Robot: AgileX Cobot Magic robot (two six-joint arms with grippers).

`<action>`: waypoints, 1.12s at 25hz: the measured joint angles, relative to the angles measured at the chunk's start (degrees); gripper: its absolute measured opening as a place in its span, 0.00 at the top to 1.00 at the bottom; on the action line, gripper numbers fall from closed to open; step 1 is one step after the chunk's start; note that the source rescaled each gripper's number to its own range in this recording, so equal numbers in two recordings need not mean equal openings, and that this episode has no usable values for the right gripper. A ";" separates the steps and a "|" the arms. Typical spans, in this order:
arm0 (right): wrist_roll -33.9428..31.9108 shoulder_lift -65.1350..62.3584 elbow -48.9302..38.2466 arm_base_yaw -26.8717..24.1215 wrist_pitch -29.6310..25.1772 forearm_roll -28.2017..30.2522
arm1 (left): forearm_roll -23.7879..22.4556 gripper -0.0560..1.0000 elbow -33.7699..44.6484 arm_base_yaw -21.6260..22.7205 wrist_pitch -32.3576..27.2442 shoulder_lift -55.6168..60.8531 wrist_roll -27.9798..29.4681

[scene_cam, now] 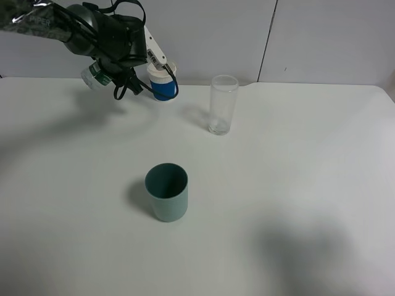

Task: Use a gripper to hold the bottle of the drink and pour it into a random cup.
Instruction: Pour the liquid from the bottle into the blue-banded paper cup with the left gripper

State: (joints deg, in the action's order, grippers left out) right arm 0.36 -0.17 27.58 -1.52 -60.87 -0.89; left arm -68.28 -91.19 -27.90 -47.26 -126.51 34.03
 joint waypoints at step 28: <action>0.00 0.00 0.00 0.00 0.00 0.00 | 2.08 0.95 -9.53 -0.06 -8.12 -3.97 -17.36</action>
State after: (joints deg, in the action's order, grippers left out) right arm 0.36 -0.17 27.58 -1.52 -60.87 -0.89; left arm -66.20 -100.71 -27.96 -55.38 -130.48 16.67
